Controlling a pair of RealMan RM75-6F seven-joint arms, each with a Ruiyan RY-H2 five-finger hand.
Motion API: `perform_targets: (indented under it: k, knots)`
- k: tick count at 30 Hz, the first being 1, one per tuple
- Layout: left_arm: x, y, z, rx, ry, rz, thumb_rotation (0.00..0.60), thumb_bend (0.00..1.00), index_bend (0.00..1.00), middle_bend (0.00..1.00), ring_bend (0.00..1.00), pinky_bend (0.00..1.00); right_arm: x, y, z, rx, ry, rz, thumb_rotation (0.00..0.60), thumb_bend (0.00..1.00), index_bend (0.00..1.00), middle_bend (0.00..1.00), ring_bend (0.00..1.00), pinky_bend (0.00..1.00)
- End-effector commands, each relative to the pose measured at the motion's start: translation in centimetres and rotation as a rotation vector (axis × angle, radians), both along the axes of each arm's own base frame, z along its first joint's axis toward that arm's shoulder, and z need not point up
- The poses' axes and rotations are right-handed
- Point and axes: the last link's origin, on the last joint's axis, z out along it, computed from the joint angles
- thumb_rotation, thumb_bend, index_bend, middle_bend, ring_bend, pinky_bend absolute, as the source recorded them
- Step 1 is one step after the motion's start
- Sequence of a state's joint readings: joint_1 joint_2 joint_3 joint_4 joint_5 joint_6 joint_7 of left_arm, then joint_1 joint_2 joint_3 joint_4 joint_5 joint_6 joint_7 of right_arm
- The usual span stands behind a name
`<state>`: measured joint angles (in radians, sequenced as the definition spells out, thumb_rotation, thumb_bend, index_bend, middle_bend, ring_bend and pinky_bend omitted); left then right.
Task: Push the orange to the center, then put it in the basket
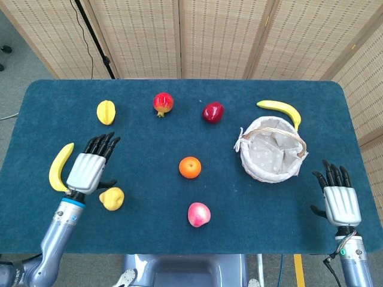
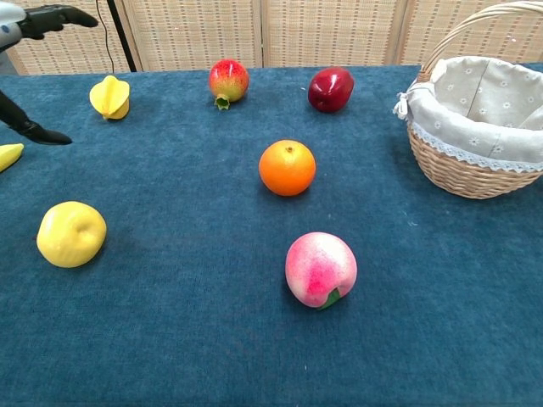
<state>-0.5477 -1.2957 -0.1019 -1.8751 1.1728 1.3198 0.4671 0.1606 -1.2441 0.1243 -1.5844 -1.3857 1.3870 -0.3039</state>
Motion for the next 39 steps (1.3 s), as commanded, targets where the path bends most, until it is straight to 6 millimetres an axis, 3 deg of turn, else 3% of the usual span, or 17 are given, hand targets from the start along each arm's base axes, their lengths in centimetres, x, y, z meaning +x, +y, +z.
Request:
perform_targets:
  k: [1, 7, 12, 25, 39]
  knots:
    - [-1.5, -1.0, 0.8, 0.010, 0.004, 0.026, 0.600, 0.00, 0.00, 0.00, 0.00, 0.08, 1.1, -0.2, 0.5, -0.012, 0.009, 0.039, 0.600, 0.00, 0.18, 0.02, 0.02, 0.01]
    - [-3.9, -2.3, 1.5, 0.017, 0.014, 0.090, 0.600, 0.00, 0.00, 0.00, 0.00, 0.08, 3.8, 0.2, 0.9, -0.015, 0.035, 0.119, 0.600, 0.00, 0.15, 0.02, 0.02, 0.01]
    - [-4.7, -2.8, 2.1, 0.024, 0.015, 0.108, 0.600, 0.00, 0.00, 0.00, 0.00, 0.08, 5.9, 0.2, 0.5, 0.024, 0.016, 0.170, 0.600, 0.00, 0.11, 0.01, 0.02, 0.01]
    - [-4.8, -3.6, 3.4, 0.050, 0.013, 0.110, 0.600, 0.00, 0.00, 0.00, 0.00, 0.08, 12.3, -1.5, -3.3, 0.212, -0.045, 0.347, 0.600, 0.00, 0.00, 0.00, 0.00, 0.01]
    - [-5.1, -3.5, 3.7, 0.047, 0.014, 0.130, 0.600, 0.00, 0.00, 0.00, 0.00, 0.07, 18.5, -4.7, -7.3, 0.365, -0.116, 0.465, 0.600, 0.00, 0.00, 0.00, 0.00, 0.02]
